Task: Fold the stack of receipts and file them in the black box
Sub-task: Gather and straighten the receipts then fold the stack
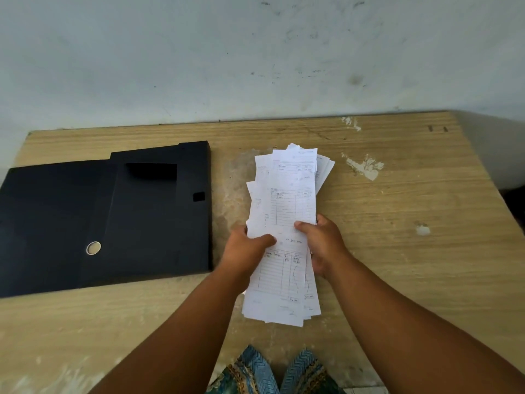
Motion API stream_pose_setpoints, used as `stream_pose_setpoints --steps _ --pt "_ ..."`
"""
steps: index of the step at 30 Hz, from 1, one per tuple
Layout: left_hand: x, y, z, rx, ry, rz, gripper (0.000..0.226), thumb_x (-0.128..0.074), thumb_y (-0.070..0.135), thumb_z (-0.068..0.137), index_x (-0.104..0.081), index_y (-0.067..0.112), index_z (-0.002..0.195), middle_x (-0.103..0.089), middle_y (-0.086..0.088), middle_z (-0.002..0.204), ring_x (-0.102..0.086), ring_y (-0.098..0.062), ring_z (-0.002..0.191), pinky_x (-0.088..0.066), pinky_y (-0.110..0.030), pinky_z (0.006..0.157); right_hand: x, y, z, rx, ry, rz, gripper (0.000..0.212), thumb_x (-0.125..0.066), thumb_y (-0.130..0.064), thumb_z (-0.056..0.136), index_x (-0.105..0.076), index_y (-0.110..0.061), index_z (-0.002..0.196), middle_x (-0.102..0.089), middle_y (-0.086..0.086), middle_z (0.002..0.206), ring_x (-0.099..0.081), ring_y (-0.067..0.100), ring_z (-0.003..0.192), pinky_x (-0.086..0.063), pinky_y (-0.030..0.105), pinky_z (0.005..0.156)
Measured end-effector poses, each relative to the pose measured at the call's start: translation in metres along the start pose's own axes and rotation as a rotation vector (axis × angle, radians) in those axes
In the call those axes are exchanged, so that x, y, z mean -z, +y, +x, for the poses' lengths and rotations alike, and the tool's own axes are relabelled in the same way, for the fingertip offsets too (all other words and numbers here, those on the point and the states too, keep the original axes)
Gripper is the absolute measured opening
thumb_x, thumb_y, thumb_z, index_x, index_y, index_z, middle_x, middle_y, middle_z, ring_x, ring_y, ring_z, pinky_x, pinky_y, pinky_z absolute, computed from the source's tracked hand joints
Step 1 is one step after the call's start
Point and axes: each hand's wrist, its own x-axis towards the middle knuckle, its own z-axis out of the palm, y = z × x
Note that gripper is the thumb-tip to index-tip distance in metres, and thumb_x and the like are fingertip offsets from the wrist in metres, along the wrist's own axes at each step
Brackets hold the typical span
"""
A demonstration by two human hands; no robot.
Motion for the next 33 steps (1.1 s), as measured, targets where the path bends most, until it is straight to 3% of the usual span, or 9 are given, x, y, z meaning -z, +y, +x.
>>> stream_pose_setpoints --steps 6,10,15,19,24,29,33 --pt "-0.006 0.002 0.000 -0.052 0.087 0.017 0.036 -0.071 0.010 0.093 -0.058 0.020 0.126 -0.073 0.000 0.112 -0.076 -0.021 0.087 -0.059 -0.027 0.053 -0.007 0.001 -0.010 0.095 -0.083 -0.171 0.021 -0.061 -0.023 0.091 -0.069 -0.030 0.109 -0.079 -0.005 0.098 -0.078 0.017 0.085 -0.063 0.043 0.077" --pt "-0.010 0.002 0.002 -0.050 0.071 -0.029 0.033 -0.065 0.010 0.096 -0.058 0.020 0.126 -0.074 0.001 0.107 -0.077 -0.021 0.083 -0.057 -0.022 0.044 -0.005 0.001 -0.016 0.149 -0.128 -0.426 0.036 -0.060 -0.009 0.088 -0.063 -0.026 0.120 -0.074 -0.004 0.106 -0.073 0.017 0.092 -0.062 0.040 0.080" --pt "-0.009 0.000 0.002 -0.038 0.076 -0.081 0.037 -0.065 0.008 0.095 -0.057 0.017 0.130 -0.074 -0.004 0.113 -0.076 -0.025 0.089 -0.059 -0.030 0.055 0.004 0.000 -0.016 0.131 -0.112 -0.367 0.024 -0.062 -0.011 0.091 -0.070 -0.028 0.104 -0.077 -0.002 0.104 -0.074 0.019 0.093 -0.061 0.045 0.087" --pt "-0.015 -0.002 0.000 -0.027 0.134 -0.037 0.031 -0.066 0.008 0.097 -0.058 0.014 0.127 -0.071 -0.007 0.121 -0.072 -0.027 0.097 -0.060 -0.033 0.064 0.008 0.006 -0.015 0.104 -0.082 -0.321 0.024 -0.067 -0.019 0.092 -0.071 -0.018 0.116 -0.077 0.000 0.105 -0.075 0.019 0.092 -0.062 0.040 0.082" --pt "-0.024 -0.003 -0.002 -0.051 0.114 0.024 0.033 -0.061 0.008 0.099 -0.056 0.014 0.131 -0.069 -0.006 0.125 -0.070 -0.027 0.101 -0.055 -0.028 0.060 0.004 0.011 -0.015 0.148 -0.033 -0.380 0.030 -0.063 -0.010 0.093 -0.066 -0.020 0.122 -0.072 -0.004 0.109 -0.070 0.017 0.096 -0.058 0.032 0.077" --pt "-0.020 0.001 -0.007 -0.067 0.091 -0.057 0.034 -0.070 0.013 0.095 -0.058 0.012 0.127 -0.073 -0.008 0.120 -0.074 -0.029 0.096 -0.064 -0.047 0.079 0.011 0.006 -0.019 0.115 -0.026 -0.275 0.023 -0.061 -0.011 0.094 -0.070 -0.022 0.113 -0.077 -0.004 0.100 -0.075 0.017 0.085 -0.060 0.031 0.067" --pt "-0.005 0.012 -0.008 0.011 -0.071 -0.305 0.036 -0.077 0.008 0.090 -0.065 0.006 0.124 -0.079 -0.016 0.113 -0.078 -0.038 0.096 -0.062 -0.061 0.085 0.017 -0.001 -0.023 0.106 -0.160 -0.176 0.026 -0.062 -0.009 0.093 -0.071 -0.020 0.115 -0.080 0.003 0.102 -0.077 0.025 0.091 -0.062 0.049 0.082"
